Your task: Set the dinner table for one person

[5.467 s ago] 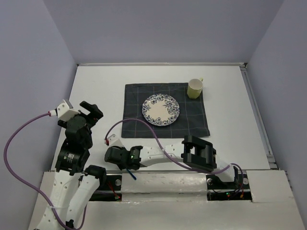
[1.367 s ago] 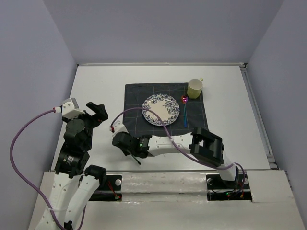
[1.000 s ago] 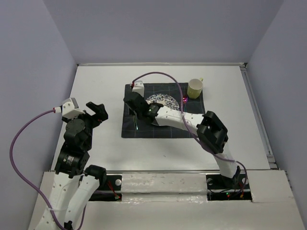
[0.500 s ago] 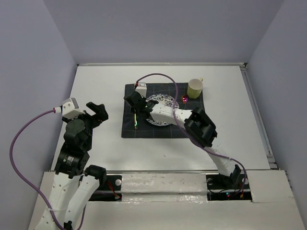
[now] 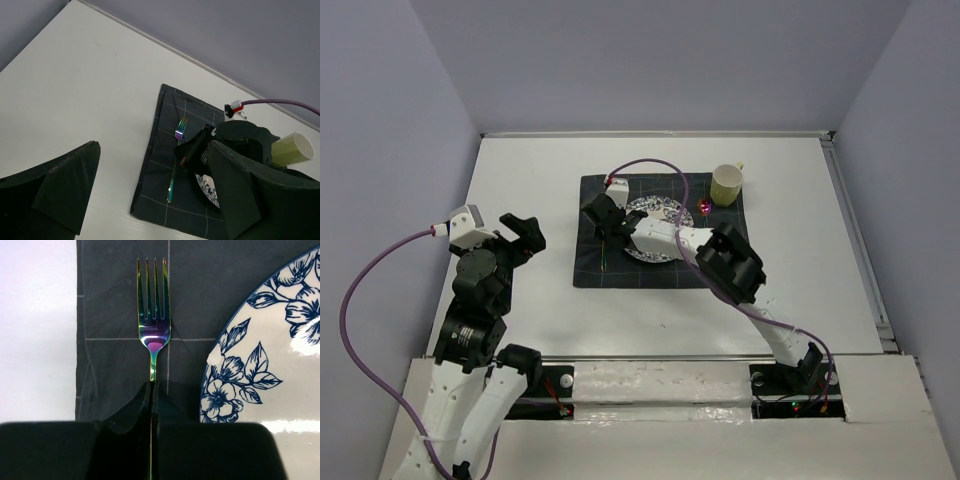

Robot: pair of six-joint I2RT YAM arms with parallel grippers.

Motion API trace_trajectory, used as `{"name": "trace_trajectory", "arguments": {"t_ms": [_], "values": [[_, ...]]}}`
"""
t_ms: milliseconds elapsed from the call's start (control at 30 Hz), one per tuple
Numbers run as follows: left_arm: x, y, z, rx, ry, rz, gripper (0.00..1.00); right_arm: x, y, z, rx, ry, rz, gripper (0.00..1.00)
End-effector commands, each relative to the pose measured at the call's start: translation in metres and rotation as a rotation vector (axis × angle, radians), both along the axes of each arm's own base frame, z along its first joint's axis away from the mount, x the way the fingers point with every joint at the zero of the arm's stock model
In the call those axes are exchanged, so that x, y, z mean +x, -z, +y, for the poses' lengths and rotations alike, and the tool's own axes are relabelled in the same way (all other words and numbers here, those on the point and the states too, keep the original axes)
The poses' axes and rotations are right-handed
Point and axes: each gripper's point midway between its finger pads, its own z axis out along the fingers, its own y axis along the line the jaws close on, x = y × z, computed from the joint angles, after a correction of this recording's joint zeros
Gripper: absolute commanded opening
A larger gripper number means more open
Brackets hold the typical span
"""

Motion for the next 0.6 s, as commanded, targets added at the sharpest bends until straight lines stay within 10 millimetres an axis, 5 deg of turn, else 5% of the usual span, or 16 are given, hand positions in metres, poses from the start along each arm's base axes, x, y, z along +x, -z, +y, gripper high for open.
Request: {"name": "trace_trajectory", "arguments": {"t_ms": [0, 267, 567], "values": [[0.002, -0.007, 0.001, 0.003, -0.005, -0.033, 0.99, 0.010, -0.017, 0.006, 0.062, 0.037, -0.025, 0.05], [0.002, -0.007, 0.000, 0.000, -0.004, -0.034, 0.99, 0.008, -0.041, 0.005, 0.085, 0.030, -0.043, 0.43], [0.004, -0.007, -0.003, 0.003, 0.013, -0.034, 0.99, -0.018, -0.165, 0.003, 0.199, -0.079, -0.202, 0.73]]}}
